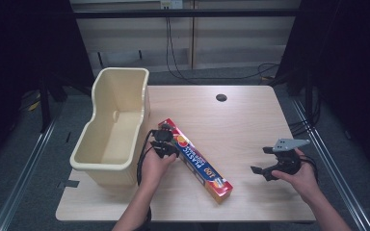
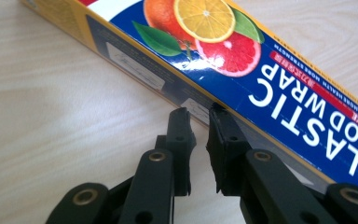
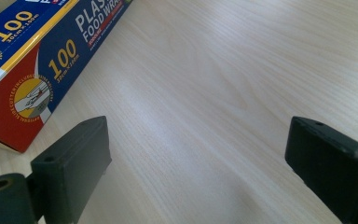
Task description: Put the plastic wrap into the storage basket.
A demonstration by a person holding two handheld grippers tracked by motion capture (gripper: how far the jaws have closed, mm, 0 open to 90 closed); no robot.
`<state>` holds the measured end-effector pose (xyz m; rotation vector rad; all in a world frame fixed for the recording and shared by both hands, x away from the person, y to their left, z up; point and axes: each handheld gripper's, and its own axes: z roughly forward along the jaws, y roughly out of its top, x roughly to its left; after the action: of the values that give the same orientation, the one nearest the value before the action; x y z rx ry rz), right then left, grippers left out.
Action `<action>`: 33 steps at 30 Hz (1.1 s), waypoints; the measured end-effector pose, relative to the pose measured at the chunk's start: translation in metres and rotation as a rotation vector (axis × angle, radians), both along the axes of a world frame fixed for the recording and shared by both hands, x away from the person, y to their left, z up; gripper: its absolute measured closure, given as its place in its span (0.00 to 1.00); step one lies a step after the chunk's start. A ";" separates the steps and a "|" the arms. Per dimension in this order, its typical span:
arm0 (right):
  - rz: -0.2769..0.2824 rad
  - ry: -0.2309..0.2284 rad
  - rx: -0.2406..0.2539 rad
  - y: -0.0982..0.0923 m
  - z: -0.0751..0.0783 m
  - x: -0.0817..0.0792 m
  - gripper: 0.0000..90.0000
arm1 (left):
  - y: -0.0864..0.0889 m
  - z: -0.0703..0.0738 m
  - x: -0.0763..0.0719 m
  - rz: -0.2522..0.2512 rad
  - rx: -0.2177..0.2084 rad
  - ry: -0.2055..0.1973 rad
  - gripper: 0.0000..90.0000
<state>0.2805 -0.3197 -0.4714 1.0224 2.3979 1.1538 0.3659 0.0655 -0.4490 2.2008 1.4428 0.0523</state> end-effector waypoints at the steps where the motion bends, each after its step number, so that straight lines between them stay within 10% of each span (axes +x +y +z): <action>1: -0.001 -0.001 -0.001 0.000 0.000 0.000 0.07 | 0.000 0.000 0.000 0.000 0.000 0.000 0.88; 12: -0.011 -0.005 0.001 -0.001 0.000 0.000 0.08 | -0.032 0.009 0.023 0.006 -0.059 0.004 0.81; 19: -0.018 -0.011 0.006 -0.003 0.000 -0.001 0.08 | -0.046 0.019 0.024 0.041 -0.090 0.008 0.20; 33: -0.030 -0.023 0.020 -0.004 0.002 -0.001 0.08 | -0.075 -0.001 0.017 0.050 -0.091 0.043 0.03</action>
<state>0.2793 -0.3235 -0.4690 1.0421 2.3502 1.1751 0.3831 -0.0091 -0.4495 2.1043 1.4941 -0.0429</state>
